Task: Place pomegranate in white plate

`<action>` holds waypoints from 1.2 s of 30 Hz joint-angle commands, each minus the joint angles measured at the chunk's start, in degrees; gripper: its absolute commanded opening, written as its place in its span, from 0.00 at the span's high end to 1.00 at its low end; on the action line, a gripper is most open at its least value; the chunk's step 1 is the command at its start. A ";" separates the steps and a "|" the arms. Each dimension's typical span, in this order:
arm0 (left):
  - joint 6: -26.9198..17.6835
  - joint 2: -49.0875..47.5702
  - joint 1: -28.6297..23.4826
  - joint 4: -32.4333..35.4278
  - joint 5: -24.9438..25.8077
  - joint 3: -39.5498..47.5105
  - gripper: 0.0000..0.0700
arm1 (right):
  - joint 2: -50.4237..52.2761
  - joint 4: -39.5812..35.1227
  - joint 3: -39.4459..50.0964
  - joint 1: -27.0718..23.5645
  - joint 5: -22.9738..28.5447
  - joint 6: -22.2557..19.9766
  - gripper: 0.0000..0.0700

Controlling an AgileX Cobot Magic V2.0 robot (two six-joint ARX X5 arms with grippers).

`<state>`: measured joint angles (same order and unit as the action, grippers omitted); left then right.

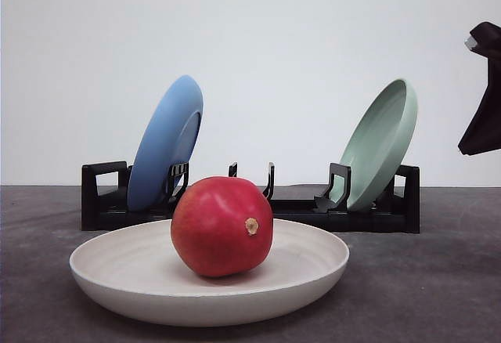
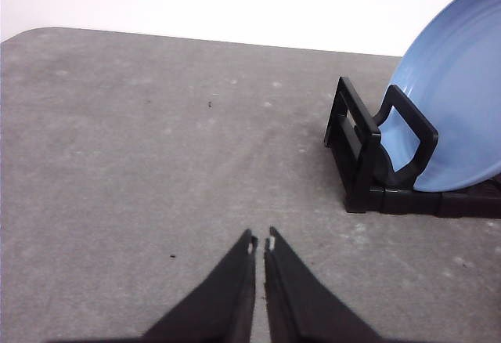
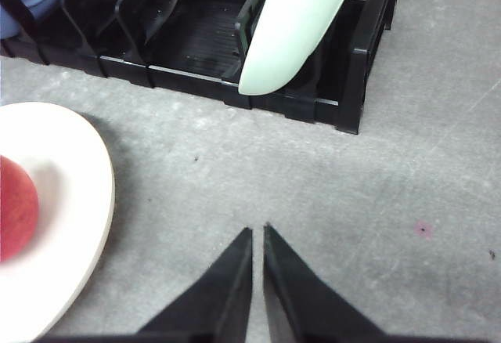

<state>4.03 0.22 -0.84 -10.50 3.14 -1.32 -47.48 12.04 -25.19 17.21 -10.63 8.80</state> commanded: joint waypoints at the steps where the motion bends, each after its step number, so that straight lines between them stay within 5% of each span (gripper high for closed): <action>1: -0.57 -0.01 0.11 -0.13 -0.20 0.61 1.00 | -0.33 -0.52 -0.26 0.22 0.16 -0.07 0.98; 12: -0.57 -0.01 0.11 -0.14 -0.20 0.61 1.00 | 0.35 -0.34 -0.26 0.22 0.17 -0.07 0.98; 15: -0.57 -0.01 0.11 -0.13 -0.20 0.61 1.00 | 4.09 0.61 -0.23 0.01 2.54 -8.11 0.98; 17: -0.57 -0.01 0.11 -0.13 -0.20 0.61 1.00 | 7.48 1.21 0.29 -0.45 4.82 -9.73 0.98; 36: -0.57 -0.01 0.11 -0.13 -0.20 0.61 1.00 | 46.21 0.32 22.28 -11.71 8.68 -7.57 0.98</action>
<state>4.03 0.23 -0.84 -10.50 3.14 -1.32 -1.87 13.23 -3.21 5.70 -2.38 0.44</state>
